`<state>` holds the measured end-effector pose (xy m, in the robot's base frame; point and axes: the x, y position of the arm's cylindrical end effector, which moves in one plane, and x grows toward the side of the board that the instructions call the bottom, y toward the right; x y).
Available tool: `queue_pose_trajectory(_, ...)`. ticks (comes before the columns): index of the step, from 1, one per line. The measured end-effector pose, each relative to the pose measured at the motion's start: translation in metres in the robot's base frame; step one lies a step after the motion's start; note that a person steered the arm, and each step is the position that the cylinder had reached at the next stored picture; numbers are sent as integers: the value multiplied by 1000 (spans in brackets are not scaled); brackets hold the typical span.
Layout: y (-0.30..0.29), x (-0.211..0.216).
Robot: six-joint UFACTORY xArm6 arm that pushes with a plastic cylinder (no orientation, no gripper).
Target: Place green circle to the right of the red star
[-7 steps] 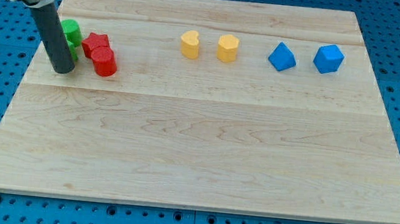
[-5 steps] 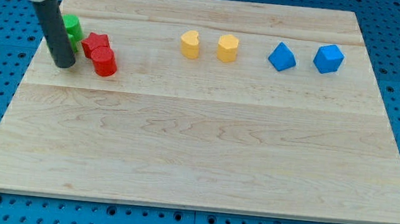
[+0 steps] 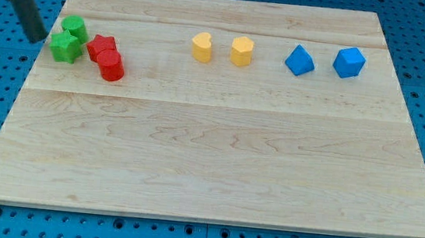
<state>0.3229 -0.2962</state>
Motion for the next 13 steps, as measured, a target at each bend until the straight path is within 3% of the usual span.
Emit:
queue_pose_trajectory(1,6,-16)
queue_pose_trajectory(4,149,-16)
queue_pose_trajectory(6,167,-34)
queue_pose_trajectory(8,196,-14)
queue_pose_trajectory(9,190,-35)
queue_pose_trajectory(13,182,12)
